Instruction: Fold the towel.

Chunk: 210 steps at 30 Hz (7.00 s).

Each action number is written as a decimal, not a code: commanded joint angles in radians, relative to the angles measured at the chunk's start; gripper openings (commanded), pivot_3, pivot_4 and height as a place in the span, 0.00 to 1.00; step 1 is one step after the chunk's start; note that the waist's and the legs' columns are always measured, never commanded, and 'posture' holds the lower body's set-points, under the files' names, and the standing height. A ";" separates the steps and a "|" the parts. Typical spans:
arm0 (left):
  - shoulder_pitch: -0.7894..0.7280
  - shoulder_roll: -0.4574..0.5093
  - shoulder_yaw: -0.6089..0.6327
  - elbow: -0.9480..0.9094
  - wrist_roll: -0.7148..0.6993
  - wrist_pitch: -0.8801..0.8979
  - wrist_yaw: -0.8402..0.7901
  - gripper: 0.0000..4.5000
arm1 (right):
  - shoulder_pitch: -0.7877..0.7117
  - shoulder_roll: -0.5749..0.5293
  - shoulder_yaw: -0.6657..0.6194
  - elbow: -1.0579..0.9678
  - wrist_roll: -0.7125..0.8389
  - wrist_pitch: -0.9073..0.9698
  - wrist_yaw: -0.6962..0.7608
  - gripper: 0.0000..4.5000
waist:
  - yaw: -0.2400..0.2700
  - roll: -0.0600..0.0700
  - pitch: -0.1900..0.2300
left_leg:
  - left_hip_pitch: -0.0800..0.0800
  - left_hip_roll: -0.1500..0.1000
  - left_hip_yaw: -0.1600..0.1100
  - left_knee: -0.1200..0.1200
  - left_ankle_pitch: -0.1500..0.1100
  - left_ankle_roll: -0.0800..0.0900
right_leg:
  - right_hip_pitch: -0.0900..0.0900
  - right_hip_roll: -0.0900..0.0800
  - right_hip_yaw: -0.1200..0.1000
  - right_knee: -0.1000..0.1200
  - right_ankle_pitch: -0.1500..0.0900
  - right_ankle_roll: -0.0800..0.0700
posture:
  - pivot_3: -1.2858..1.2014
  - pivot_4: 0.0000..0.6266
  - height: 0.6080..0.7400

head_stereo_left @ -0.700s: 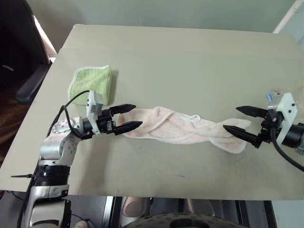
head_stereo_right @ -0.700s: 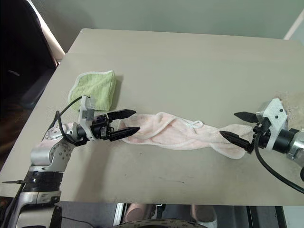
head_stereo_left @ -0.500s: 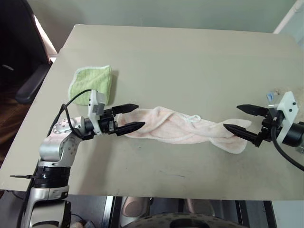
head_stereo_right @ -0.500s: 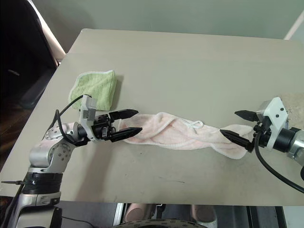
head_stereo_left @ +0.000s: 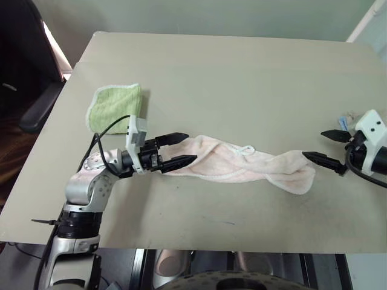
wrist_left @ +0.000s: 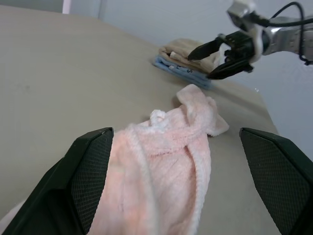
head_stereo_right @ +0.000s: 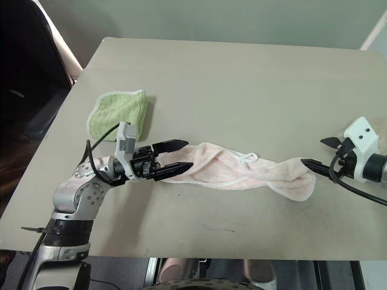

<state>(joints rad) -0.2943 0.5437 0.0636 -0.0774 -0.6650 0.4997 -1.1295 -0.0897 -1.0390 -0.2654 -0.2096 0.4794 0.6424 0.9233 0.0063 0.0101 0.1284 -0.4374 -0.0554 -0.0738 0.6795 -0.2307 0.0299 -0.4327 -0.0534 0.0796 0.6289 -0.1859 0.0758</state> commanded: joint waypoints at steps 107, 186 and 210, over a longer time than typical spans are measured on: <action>0.137 0.019 0.042 -0.089 -0.006 -0.077 0.015 1.00 | -0.680 0.045 0.591 0.620 -0.172 -0.007 0.691 0.82 | -0.012 -0.004 -0.001 | 0.010 0.017 -0.003 -0.016 0.006 -0.012 | -0.007 0.014 -0.004 0.016 0.000 -0.030 | 0.52 0.24 0.91; 0.097 -0.023 0.024 -0.038 0.029 -0.140 0.020 1.00 | -0.556 -0.019 0.291 0.306 -0.042 -0.150 0.510 0.01 | -0.010 -0.005 -0.001 | 0.010 0.017 -0.003 -0.015 0.007 -0.011 | -0.005 0.014 -0.004 0.016 -0.001 -0.028 | 0.52 0.24 0.91; 0.050 -0.031 -0.048 0.060 0.102 -0.162 -0.044 1.00 | -0.782 0.081 0.078 -0.055 0.000 0.115 -0.136 0.01 | -0.009 -0.004 0.000 | 0.008 0.016 -0.004 -0.015 0.007 -0.011 | -0.007 0.014 -0.004 0.015 -0.002 -0.024 | 0.52 0.24 0.91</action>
<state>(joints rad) -0.2489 0.5189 0.0180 0.0061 -0.5627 0.3559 -1.1709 -0.8333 -0.9490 -0.1721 -0.2458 0.4948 0.7593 0.8246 -0.0025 0.0060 0.1284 -0.4304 -0.0389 -0.0773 0.6648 -0.2240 0.0188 -0.4403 -0.0397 0.0755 0.6440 -0.1880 0.0521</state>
